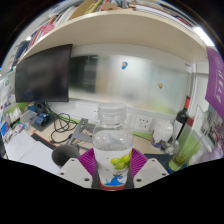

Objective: Pour water

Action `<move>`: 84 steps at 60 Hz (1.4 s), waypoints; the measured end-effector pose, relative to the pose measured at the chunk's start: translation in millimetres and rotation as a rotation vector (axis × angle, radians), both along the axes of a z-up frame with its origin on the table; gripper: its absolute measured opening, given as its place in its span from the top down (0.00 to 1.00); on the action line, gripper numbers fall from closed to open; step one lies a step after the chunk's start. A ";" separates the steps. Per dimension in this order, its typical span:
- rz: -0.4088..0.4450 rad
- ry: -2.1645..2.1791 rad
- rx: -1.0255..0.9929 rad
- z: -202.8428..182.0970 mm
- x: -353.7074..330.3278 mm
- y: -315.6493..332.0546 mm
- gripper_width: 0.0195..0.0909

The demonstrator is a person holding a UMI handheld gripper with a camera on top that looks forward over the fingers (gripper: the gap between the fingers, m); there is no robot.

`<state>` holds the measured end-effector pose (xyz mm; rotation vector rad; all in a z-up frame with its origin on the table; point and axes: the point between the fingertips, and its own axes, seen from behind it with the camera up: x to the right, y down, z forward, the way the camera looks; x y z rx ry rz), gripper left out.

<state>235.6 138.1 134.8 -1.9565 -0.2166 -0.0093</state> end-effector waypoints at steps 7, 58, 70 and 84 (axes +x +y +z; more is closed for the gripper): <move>-0.015 0.078 0.007 -23.1 16.4 7.1 0.69; -0.093 0.068 0.011 -75.4 32.5 -9.9 0.28; -0.182 0.102 -0.085 -64.2 32.7 -83.6 0.26; -0.232 0.119 -0.080 13.6 -5.9 -154.1 0.20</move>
